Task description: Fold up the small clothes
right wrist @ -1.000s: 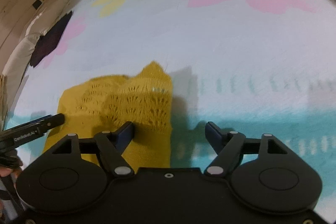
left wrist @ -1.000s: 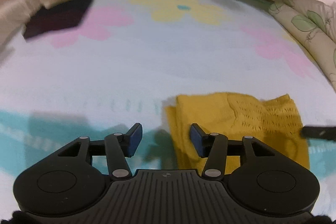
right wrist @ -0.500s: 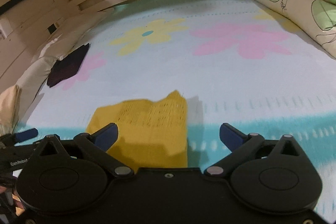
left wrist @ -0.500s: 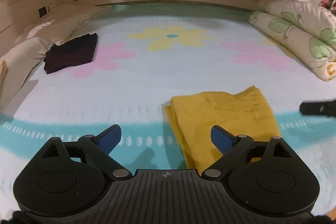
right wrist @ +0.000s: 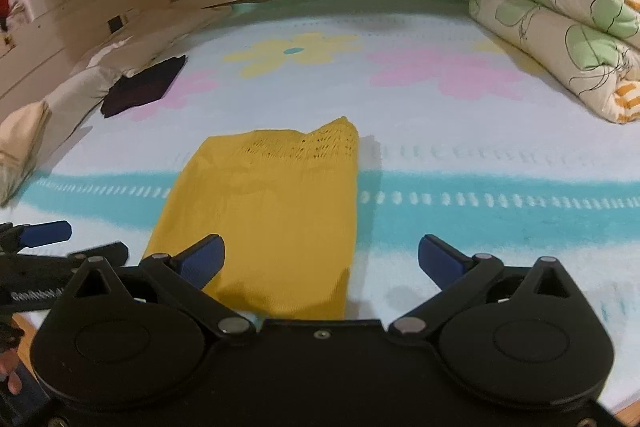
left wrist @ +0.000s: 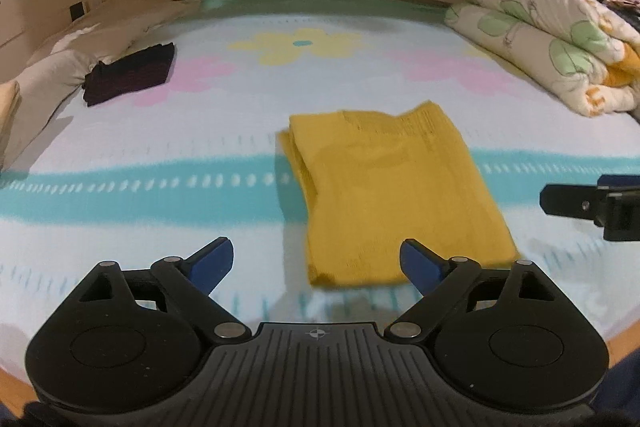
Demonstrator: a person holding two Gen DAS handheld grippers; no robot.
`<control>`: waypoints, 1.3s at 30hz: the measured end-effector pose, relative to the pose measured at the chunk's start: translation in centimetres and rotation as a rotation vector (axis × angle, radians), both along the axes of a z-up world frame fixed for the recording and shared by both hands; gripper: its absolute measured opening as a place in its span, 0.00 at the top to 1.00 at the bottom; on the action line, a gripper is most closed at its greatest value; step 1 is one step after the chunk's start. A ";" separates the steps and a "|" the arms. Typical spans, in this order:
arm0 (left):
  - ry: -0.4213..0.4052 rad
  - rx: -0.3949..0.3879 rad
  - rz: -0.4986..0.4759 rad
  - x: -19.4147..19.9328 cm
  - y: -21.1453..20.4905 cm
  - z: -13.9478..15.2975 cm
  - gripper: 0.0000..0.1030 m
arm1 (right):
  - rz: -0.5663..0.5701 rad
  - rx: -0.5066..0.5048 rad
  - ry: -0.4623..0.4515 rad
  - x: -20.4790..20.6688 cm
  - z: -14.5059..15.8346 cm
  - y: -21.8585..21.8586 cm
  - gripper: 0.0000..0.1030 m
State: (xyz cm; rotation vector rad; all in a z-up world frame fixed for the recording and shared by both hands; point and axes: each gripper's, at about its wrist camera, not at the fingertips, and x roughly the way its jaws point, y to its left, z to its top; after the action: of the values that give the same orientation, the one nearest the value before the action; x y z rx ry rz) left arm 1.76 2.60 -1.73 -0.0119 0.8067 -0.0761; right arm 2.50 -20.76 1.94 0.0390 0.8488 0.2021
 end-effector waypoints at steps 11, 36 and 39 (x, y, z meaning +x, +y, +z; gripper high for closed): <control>-0.005 -0.020 0.071 -1.8 0.1 -0.5 0.13 | -0.036 0.017 -0.034 -3.8 0.0 -0.3 0.00; 0.039 0.000 0.123 -1.7 0.9 -1.1 0.19 | -0.077 0.007 0.014 -3.6 -1.2 -0.1 0.00; 0.041 0.000 0.121 -1.6 0.9 -1.1 0.19 | -0.072 0.002 0.016 -3.5 -1.3 0.0 0.00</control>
State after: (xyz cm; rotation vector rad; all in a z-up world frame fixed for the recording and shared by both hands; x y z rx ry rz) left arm 0.11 3.48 -2.86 -0.0619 0.8457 0.0383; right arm -1.04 -20.76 0.65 0.0726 0.8616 0.1350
